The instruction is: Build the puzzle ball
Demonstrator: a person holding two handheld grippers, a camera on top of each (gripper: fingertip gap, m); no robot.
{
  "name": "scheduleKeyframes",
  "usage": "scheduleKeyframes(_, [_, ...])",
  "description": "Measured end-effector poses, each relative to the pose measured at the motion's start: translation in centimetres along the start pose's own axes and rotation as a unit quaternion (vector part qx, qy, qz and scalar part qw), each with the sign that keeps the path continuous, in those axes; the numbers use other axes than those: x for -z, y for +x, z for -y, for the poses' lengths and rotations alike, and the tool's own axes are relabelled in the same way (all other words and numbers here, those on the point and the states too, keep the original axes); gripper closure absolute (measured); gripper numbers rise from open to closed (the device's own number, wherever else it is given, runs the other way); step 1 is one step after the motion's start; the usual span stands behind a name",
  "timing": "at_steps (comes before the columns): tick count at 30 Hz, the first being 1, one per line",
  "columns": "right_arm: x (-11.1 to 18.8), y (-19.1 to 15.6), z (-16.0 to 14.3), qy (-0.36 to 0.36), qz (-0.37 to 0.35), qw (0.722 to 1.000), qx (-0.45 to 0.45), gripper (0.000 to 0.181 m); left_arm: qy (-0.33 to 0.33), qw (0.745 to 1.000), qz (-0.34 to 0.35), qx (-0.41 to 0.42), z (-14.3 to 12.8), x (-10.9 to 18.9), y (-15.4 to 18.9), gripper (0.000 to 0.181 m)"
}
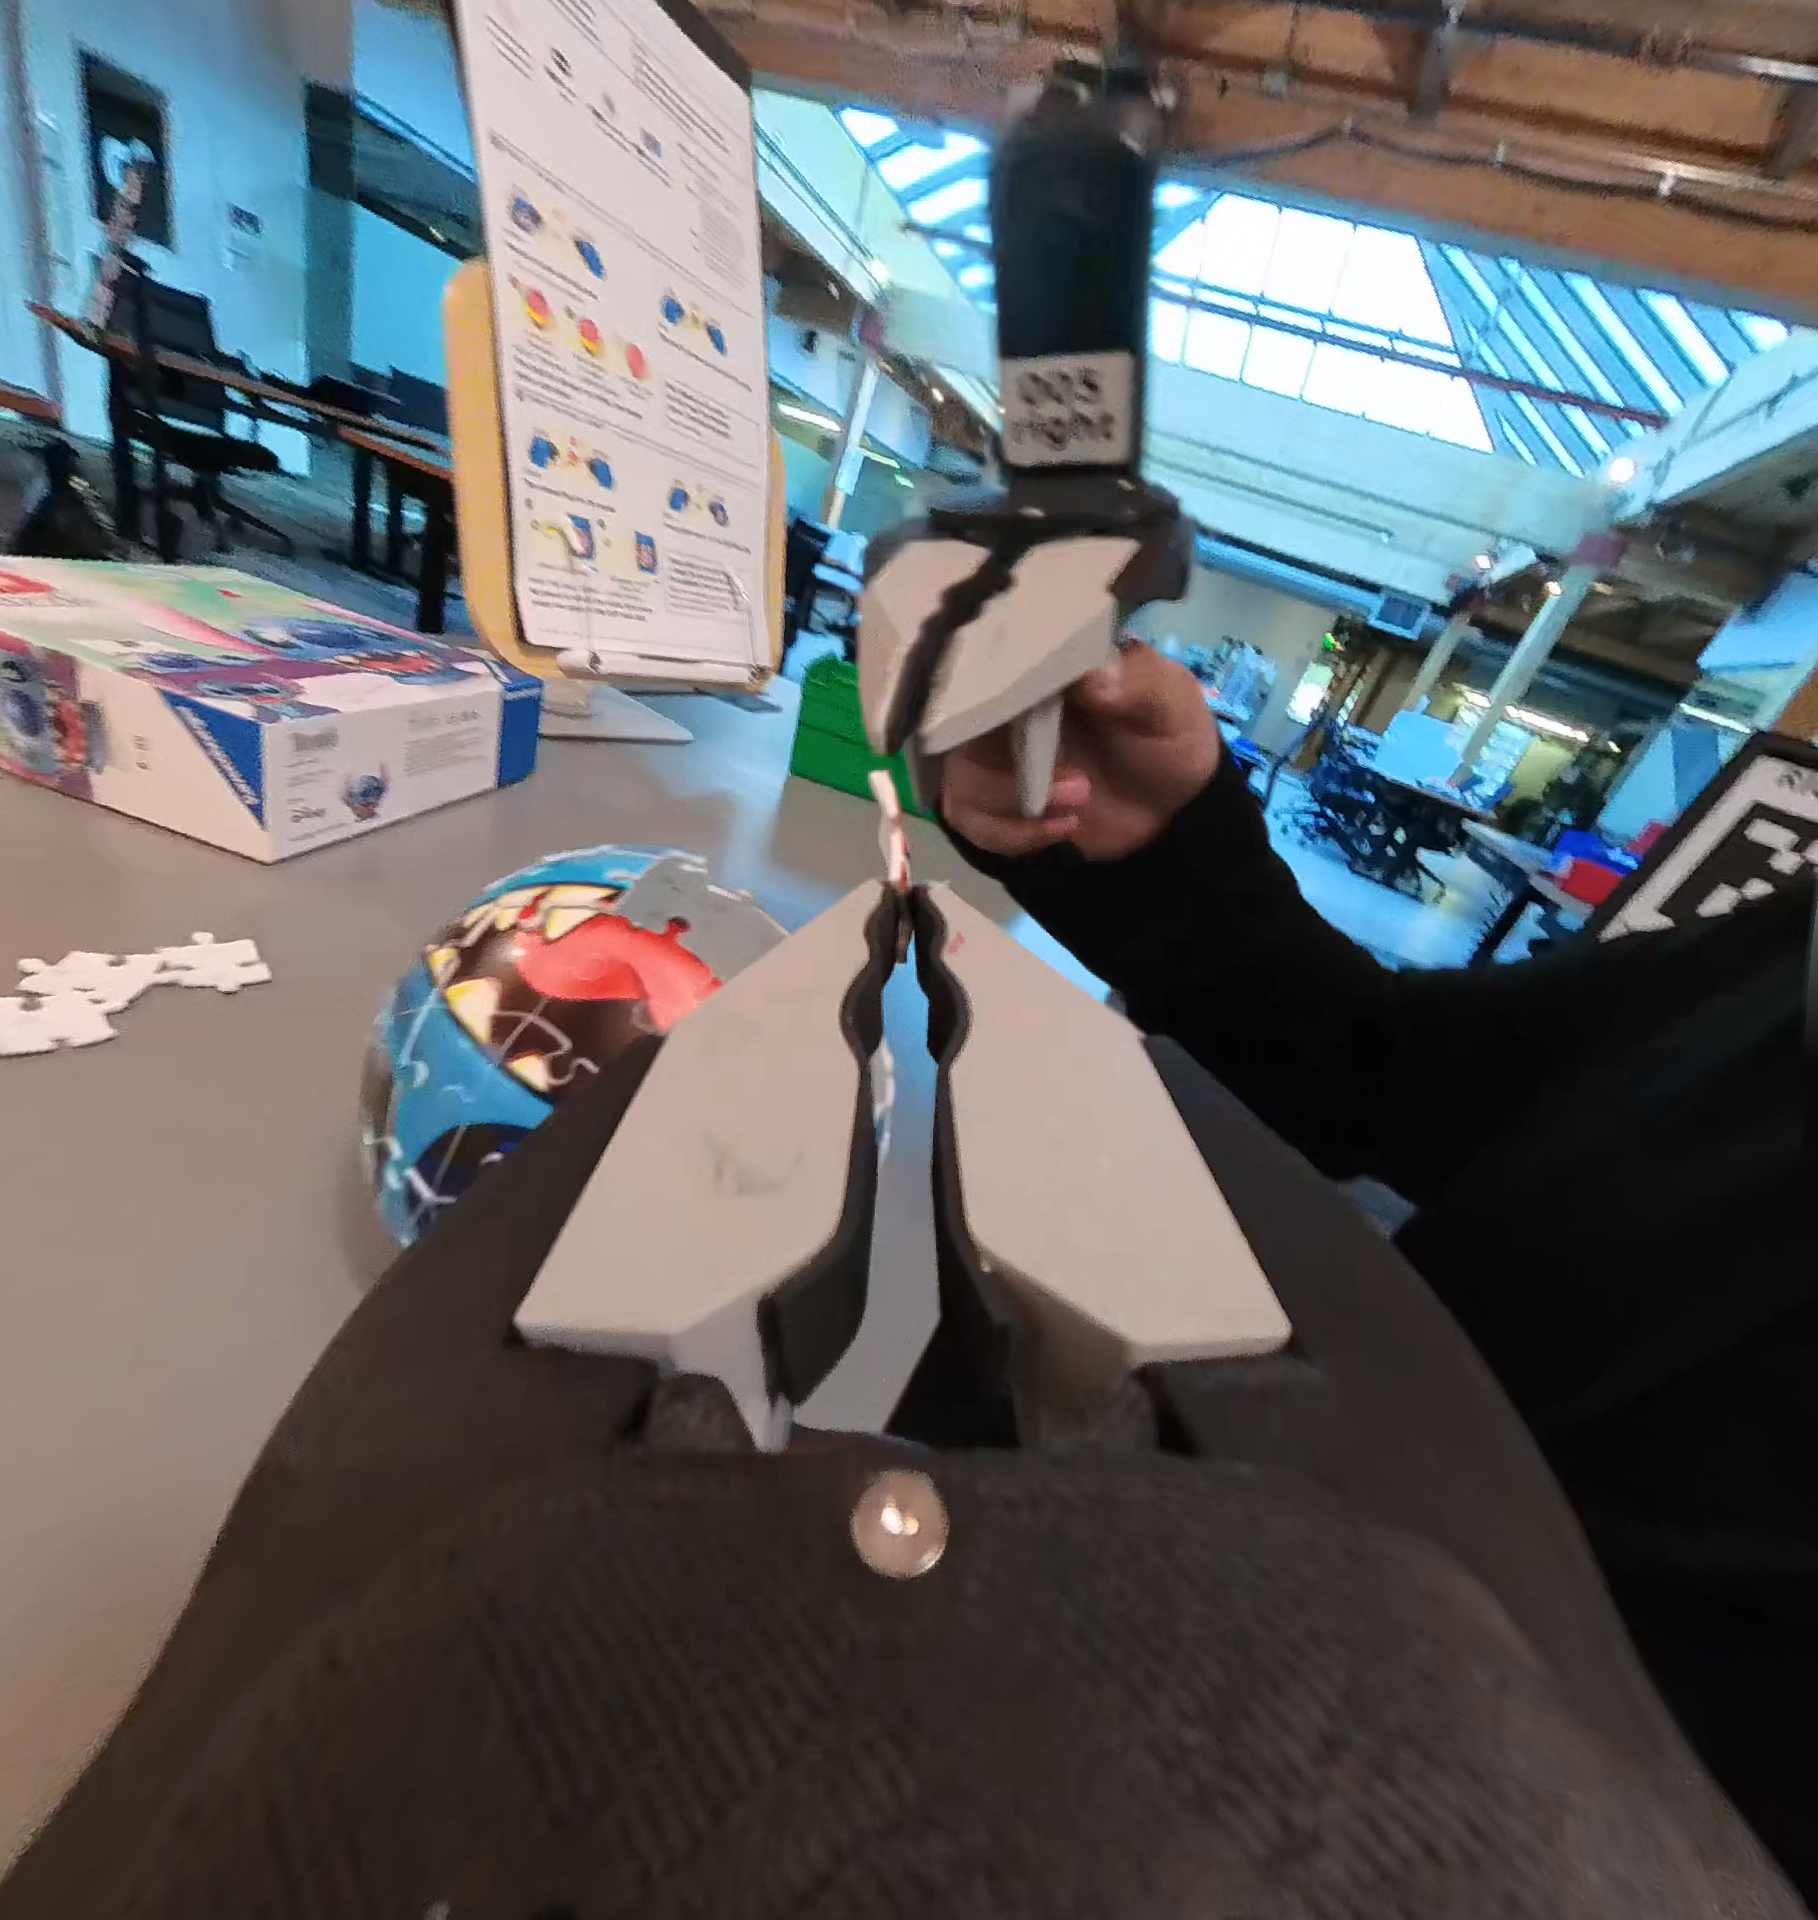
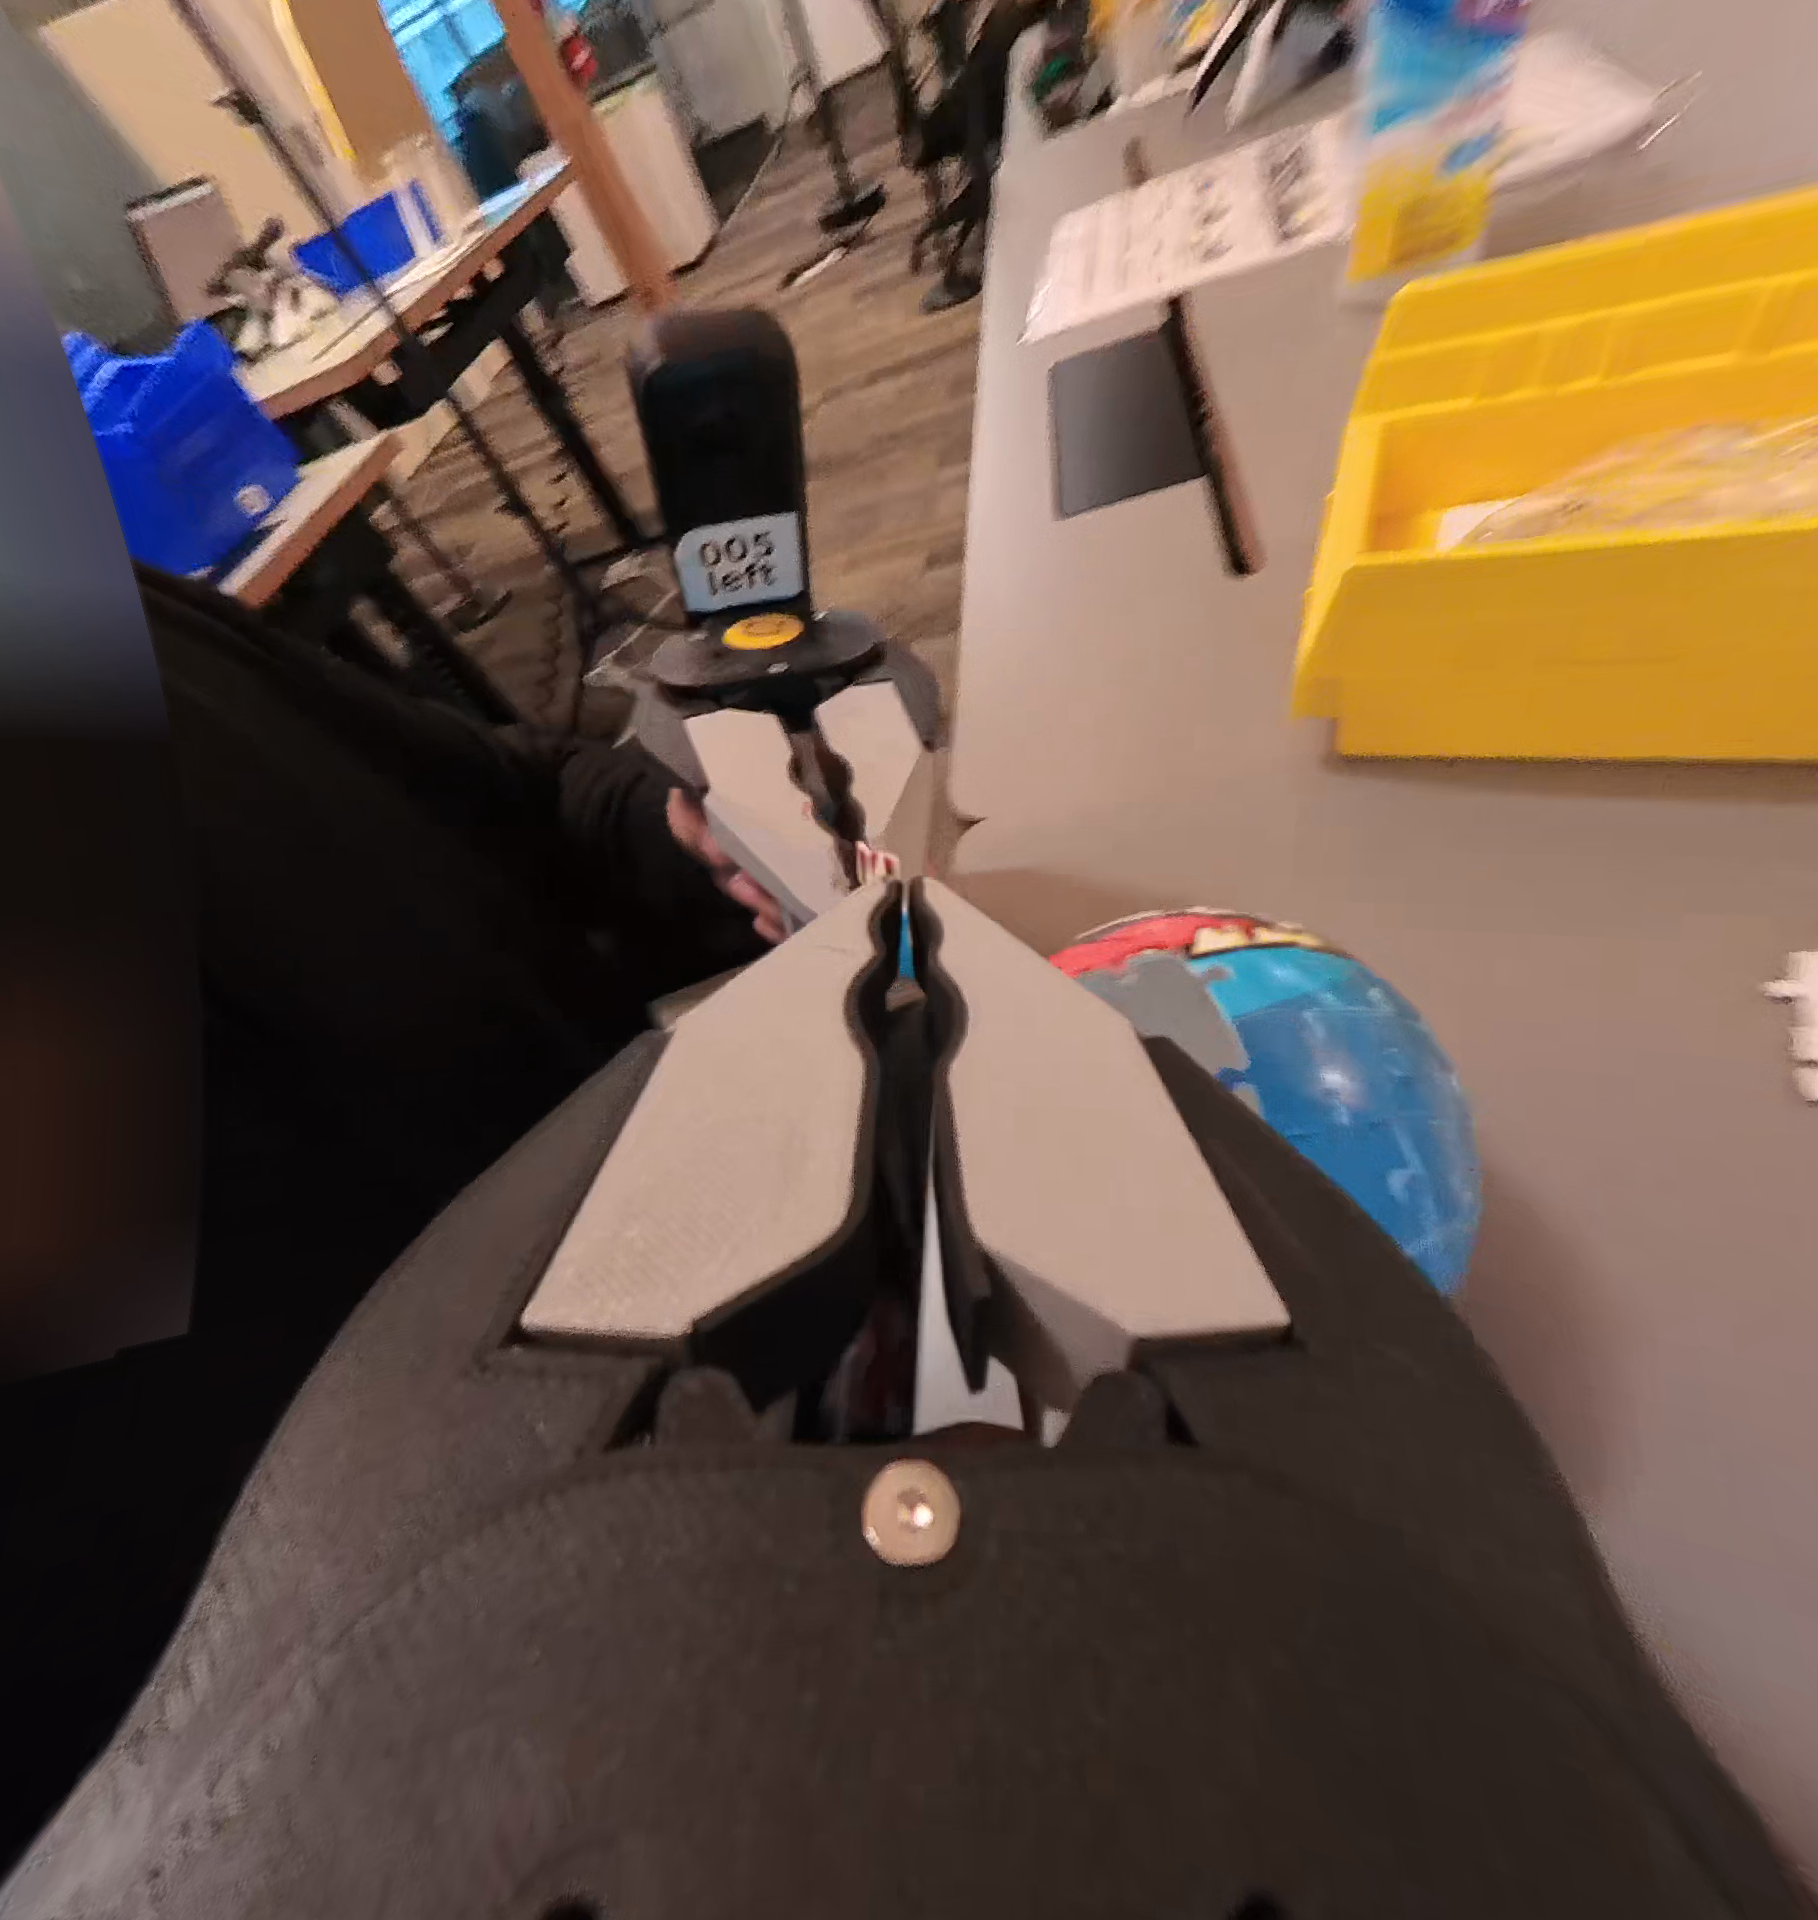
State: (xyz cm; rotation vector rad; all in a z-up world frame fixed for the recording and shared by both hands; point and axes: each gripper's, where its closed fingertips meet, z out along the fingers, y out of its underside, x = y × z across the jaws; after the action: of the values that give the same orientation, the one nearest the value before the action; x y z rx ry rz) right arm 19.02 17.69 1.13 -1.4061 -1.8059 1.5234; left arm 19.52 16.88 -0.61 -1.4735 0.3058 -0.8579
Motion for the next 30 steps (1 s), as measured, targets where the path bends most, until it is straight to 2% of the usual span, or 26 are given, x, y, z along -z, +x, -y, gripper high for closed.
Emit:
scheduleKeyframes(3, [1.7,0.0,0.0,0.029,-0.061,0.996,0.063,0.176,0.012,0.999,0.049,-0.015,0.3,1.0,-1.5,0.181])
scheduleKeyframes(5, [1.6,0.0,-1.5,0.008,-0.088,0.994,0.071,0.167,0.016,0.997,0.07,-0.008,0.2,1.5,-2.1,0.181])
scheduleKeyframes(8, [0.9,0.6,-3.3,-0.024,-0.144,0.985,0.094,0.161,0.052,0.995,0.044,0.068,0.7,1.8,-1.3,0.181])
scheduleKeyframes(10, [0.2,0.3,-3.2,-0.016,-0.163,0.979,0.117,0.173,0.066,0.991,0.018,0.114,1.1,1.5,-0.2,0.181])
scheduleKeyframes(14, [-0.5,-0.7,-2.0,0.013,-0.149,0.982,0.118,0.175,0.075,0.984,-0.03,0.159,1.4,1.1,1.7,0.181])
scheduleKeyframes(18, [-1.1,-1.9,-1.5,0.039,-0.093,0.991,0.093,0.17,0.087,0.971,-0.072,0.21,1.4,1.0,2.5,0.181])
scheduleKeyframes(20, [-1.3,-2.7,-1.4,0.049,-0.062,0.994,0.08,0.177,0.093,0.967,-0.079,0.222,1.2,1.0,2.4,0.181])
scheduleKeyframes(22, [-1.3,-2.9,-1.3,0.061,-0.048,0.995,0.069,0.181,0.095,0.964,-0.089,0.231,1.2,1.0,2.4,0.181])
scheduleKeyframes(30, [-0.2,-3.1,-1.4,0.097,-0.019,0.994,0.036,0.179,0.084,0.962,-0.11,0.236,0.8,0.7,3.1,0.181])
